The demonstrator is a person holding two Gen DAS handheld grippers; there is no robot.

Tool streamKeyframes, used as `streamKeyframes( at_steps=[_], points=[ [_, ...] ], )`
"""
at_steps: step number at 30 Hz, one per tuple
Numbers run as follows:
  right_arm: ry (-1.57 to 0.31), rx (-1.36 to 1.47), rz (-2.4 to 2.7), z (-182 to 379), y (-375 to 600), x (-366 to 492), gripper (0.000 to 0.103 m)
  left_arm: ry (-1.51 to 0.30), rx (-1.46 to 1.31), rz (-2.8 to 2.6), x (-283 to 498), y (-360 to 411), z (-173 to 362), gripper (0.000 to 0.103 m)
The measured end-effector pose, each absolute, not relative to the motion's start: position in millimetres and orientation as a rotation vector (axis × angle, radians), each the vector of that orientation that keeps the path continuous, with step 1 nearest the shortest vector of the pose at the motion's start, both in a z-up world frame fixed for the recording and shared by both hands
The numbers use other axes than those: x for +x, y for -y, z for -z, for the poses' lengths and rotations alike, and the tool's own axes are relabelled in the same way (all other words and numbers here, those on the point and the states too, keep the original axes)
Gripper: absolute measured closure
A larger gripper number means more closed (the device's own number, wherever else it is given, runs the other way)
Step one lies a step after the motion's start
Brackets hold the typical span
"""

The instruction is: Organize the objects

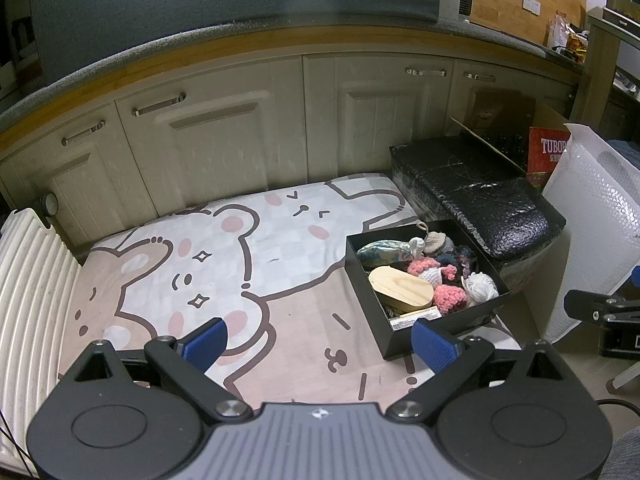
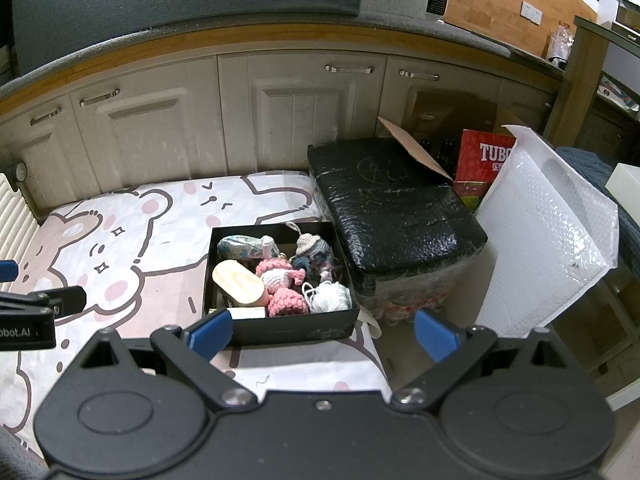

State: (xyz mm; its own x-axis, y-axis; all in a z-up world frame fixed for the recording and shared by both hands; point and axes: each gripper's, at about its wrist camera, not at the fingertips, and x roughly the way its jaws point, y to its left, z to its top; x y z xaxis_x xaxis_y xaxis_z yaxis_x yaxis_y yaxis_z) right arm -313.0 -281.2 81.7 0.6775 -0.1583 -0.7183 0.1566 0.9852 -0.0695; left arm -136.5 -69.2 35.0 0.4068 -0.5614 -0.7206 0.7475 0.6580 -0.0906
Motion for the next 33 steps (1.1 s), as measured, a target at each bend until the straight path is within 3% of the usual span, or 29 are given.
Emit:
streamKeyframes(
  at_steps=[33],
  points=[
    [-0.808,-0.003,0.175,-81.9,282.1,-312.2,0.004,-0.807,0.261,0.843,-136.8,69.1,-33.2,0.005]
  ],
)
